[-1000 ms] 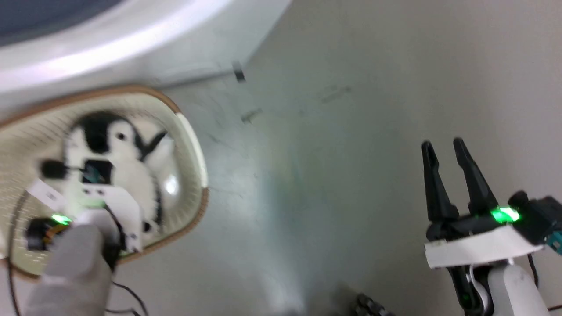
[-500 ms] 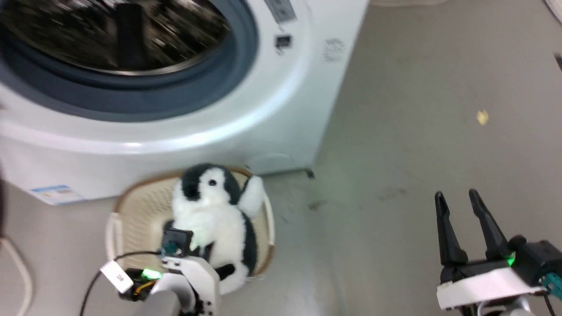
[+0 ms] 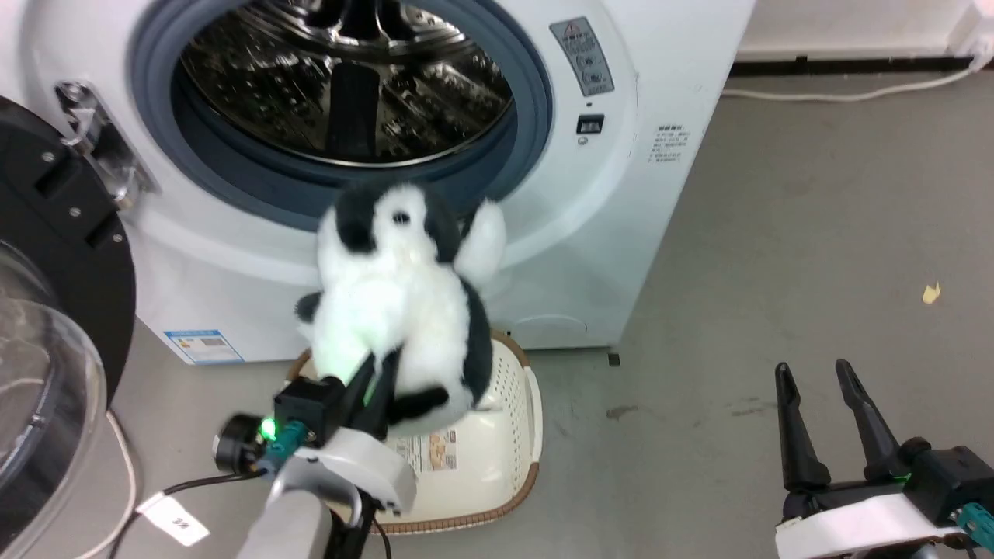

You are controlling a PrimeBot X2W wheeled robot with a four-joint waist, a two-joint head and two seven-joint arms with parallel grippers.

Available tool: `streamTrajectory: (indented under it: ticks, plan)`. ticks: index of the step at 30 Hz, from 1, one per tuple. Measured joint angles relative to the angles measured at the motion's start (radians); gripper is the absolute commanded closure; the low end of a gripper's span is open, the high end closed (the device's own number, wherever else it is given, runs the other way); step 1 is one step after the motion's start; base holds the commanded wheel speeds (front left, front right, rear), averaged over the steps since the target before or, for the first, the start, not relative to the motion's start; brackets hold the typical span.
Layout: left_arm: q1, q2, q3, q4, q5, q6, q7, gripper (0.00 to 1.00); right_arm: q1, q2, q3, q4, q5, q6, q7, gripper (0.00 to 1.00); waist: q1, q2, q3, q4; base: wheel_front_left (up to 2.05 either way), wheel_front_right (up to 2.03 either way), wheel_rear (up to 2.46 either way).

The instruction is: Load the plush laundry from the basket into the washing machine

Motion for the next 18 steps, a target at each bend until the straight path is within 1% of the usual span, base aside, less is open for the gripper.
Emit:
streamTrajectory:
  ticks: [4,7,9,12,16,18]
  plan:
    - [-0.003,0.012,0.030,-0.107,0.021,0.016,0.000,1.00,-0.006,0.000,0.009,-0.004,0.002,0.000,0.000,0.00,0.0000,0.0000,0.038,-0.014,0.00,0.00,0.00]
    - [-0.052,0.038,0.053,-0.139,0.032,0.029,0.000,1.00,-0.014,0.000,0.011,-0.010,0.011,0.000,0.000,0.00,0.0001,0.0000,0.082,-0.027,0.00,0.00,0.00]
    - [-0.111,0.061,0.066,-0.143,0.033,0.029,0.011,1.00,-0.030,0.000,0.019,-0.011,0.011,0.000,0.000,0.00,0.0001,0.0000,0.116,-0.037,0.00,0.00,0.00]
    - [-0.223,0.097,0.089,-0.150,0.037,0.028,0.054,1.00,-0.059,0.000,0.031,-0.013,0.020,0.000,0.000,0.00,0.0002,0.0000,0.172,-0.056,0.00,0.00,0.00]
    - [-0.404,0.150,0.138,-0.136,0.010,0.023,0.148,1.00,-0.112,0.000,0.041,-0.019,0.048,0.000,0.000,0.00,0.0002,0.0000,0.254,-0.087,0.00,0.00,0.00]
    - [-0.495,0.184,0.139,-0.119,0.012,0.020,0.204,1.00,-0.133,0.000,0.049,-0.026,0.066,0.000,0.000,0.00,0.0003,0.0000,0.297,-0.105,0.00,0.00,0.00]
